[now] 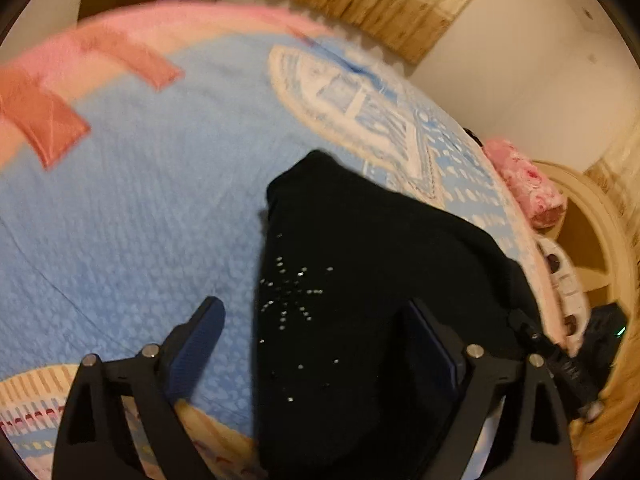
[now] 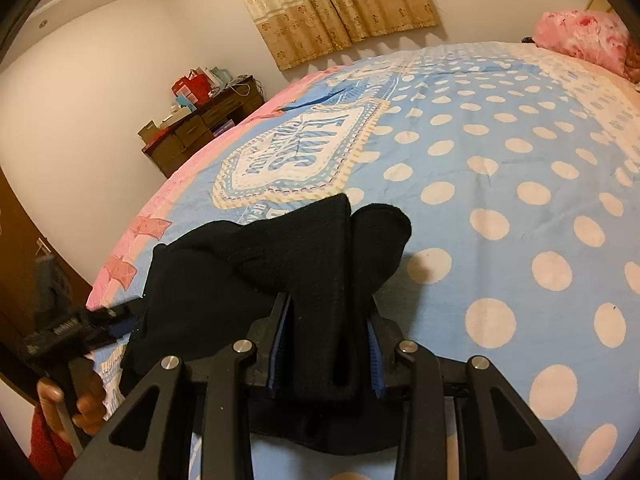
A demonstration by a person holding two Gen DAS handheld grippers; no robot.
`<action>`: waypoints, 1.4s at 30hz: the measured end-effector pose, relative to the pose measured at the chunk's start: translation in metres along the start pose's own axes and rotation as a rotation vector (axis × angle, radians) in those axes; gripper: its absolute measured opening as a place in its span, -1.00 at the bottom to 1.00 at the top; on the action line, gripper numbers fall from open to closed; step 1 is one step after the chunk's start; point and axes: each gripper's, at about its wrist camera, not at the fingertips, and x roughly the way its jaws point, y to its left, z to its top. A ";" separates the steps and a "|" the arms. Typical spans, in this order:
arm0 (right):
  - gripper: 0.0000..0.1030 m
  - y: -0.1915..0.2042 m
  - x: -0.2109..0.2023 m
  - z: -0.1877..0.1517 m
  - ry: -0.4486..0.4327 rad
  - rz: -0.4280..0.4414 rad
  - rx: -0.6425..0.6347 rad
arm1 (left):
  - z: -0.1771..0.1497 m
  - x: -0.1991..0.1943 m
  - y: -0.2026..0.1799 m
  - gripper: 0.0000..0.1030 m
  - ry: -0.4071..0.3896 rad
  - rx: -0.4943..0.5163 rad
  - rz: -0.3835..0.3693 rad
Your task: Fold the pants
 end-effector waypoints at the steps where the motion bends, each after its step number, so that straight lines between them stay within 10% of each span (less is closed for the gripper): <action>1: -0.32 -0.001 0.001 -0.001 0.001 0.002 0.006 | -0.003 0.003 -0.008 0.72 0.004 0.045 0.025; 6: -0.32 -0.007 0.005 -0.004 0.003 0.004 0.040 | -0.007 0.010 -0.031 -0.17 0.027 0.121 0.024; 16: -0.35 0.033 -0.019 0.025 -0.056 0.021 -0.039 | 0.017 -0.019 -0.027 -0.53 -0.028 0.090 0.019; 31: -0.50 0.105 0.075 0.100 -0.089 0.126 -0.147 | 0.100 -0.039 0.020 -0.52 -0.260 0.102 0.351; 35: -0.45 0.089 0.135 0.081 -0.006 0.057 -0.105 | 0.096 0.017 0.040 -0.31 -0.153 0.105 0.502; 39: 0.29 0.063 0.151 0.077 0.027 0.058 0.019 | 0.086 0.029 0.053 0.33 -0.182 0.120 0.582; 42: 0.33 0.044 0.147 0.080 0.026 0.061 0.093 | 0.092 0.027 0.058 0.63 -0.173 0.116 0.622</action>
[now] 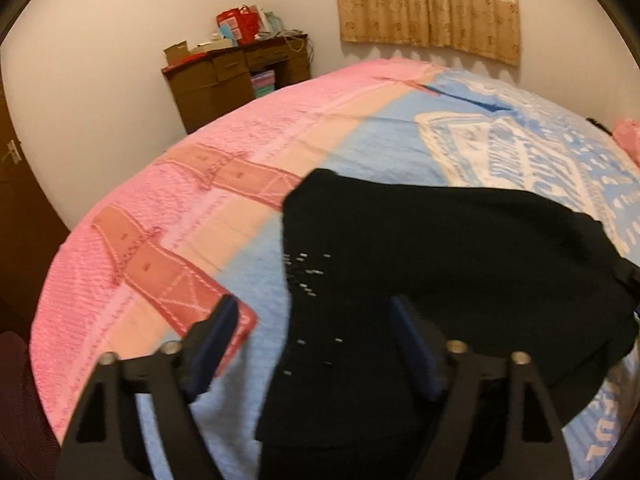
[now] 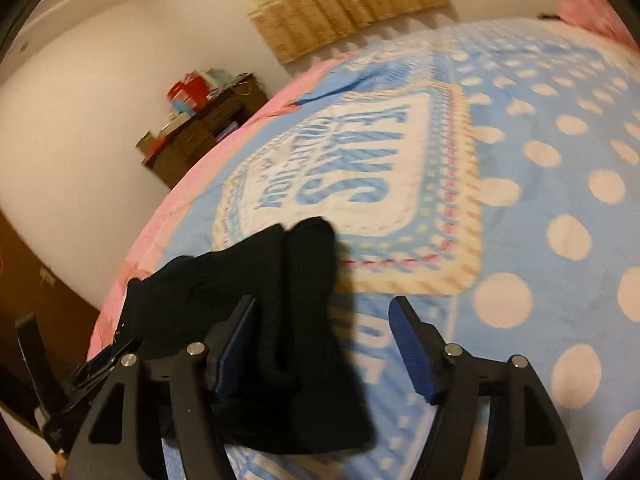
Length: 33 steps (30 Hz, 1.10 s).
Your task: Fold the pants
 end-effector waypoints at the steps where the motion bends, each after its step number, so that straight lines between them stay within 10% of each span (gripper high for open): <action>1: 0.33 -0.004 -0.004 0.000 -0.004 -0.002 0.016 | 0.001 -0.001 0.003 0.63 0.006 -0.003 -0.007; 11: 0.33 0.057 -0.123 -0.028 -0.300 -0.084 -0.099 | -0.013 -0.075 0.019 0.71 -0.070 -0.039 -0.007; 33: 0.56 0.153 -0.268 -0.155 -0.510 -0.033 -0.343 | -0.107 -0.253 0.031 1.00 -0.308 -0.022 -0.104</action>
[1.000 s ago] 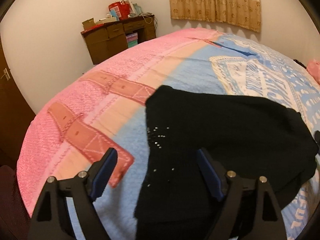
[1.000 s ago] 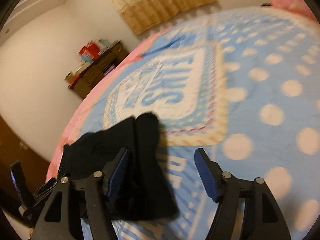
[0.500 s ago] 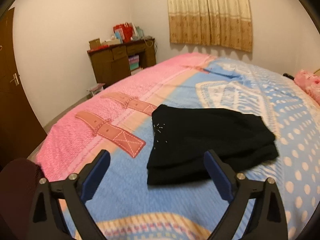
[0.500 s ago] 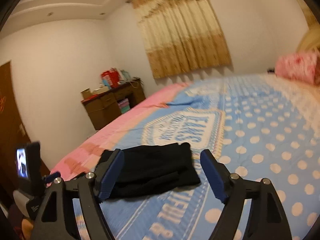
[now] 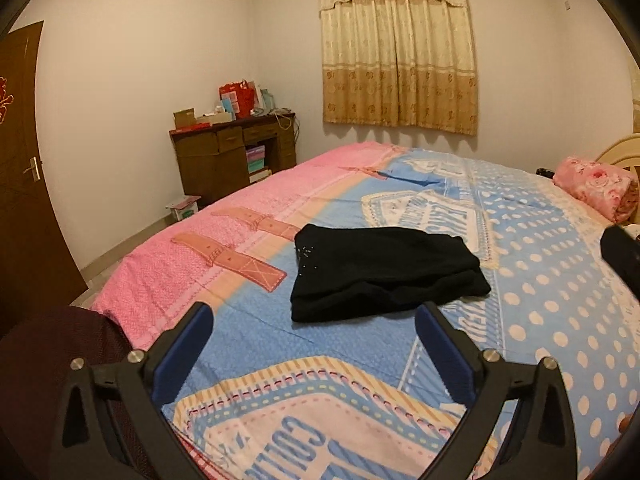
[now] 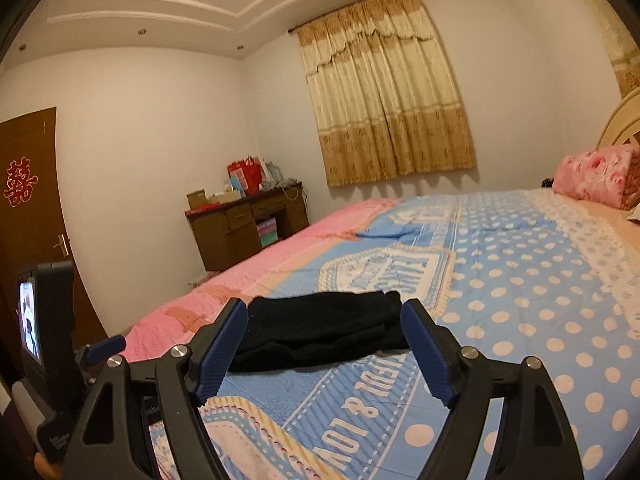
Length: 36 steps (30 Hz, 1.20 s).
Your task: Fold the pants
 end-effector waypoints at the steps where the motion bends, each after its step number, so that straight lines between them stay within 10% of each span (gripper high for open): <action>1: 0.56 0.002 -0.004 0.001 -0.015 -0.002 -0.001 | 0.000 -0.004 0.000 1.00 -0.007 0.006 0.002; 36: 0.59 0.014 -0.056 -0.002 -0.049 -0.027 0.037 | -0.009 -0.057 0.000 1.00 -0.067 0.055 0.024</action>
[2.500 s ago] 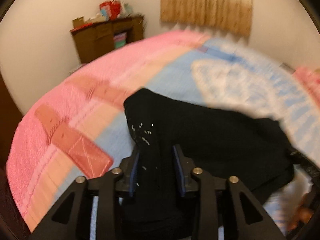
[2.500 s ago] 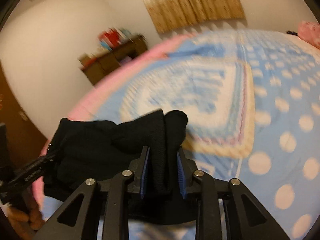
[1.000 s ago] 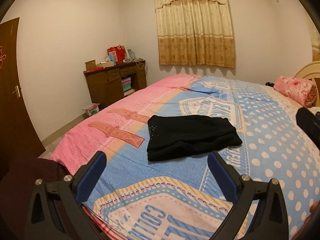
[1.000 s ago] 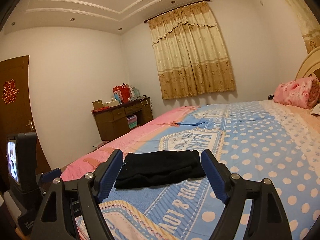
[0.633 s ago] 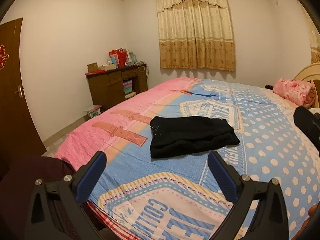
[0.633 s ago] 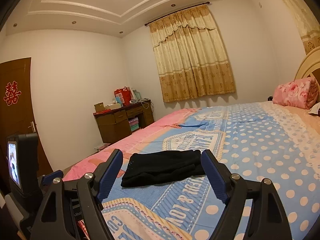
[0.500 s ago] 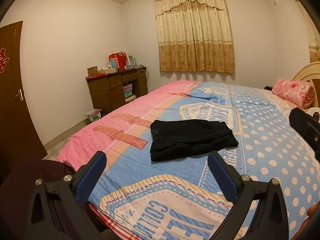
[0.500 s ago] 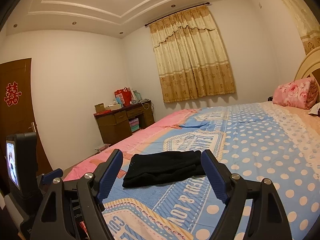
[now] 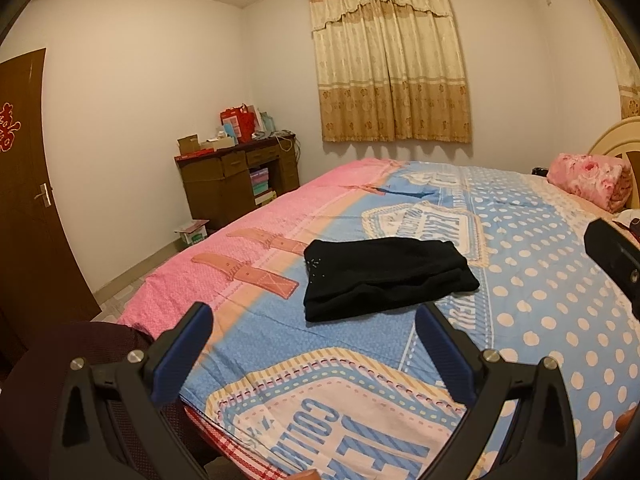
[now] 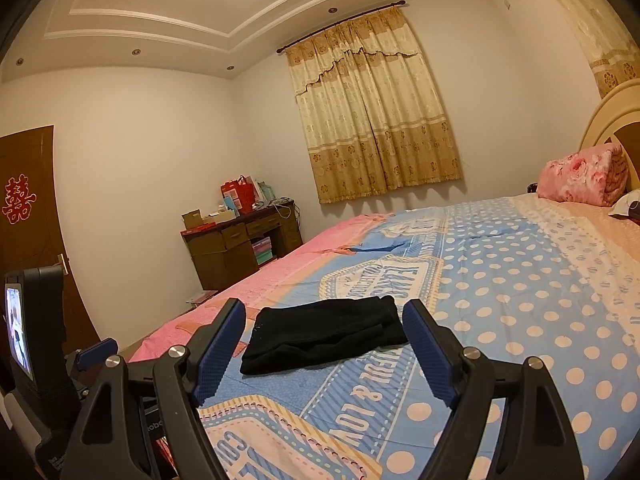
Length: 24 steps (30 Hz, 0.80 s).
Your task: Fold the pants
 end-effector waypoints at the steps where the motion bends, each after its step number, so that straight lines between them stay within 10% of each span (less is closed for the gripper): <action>1: 0.59 0.000 0.000 0.000 0.001 -0.001 0.000 | 0.000 0.000 -0.001 1.00 -0.001 0.003 0.003; 24: 0.59 0.003 0.001 -0.005 0.006 -0.008 0.007 | 0.000 0.000 0.000 1.00 0.000 0.001 0.016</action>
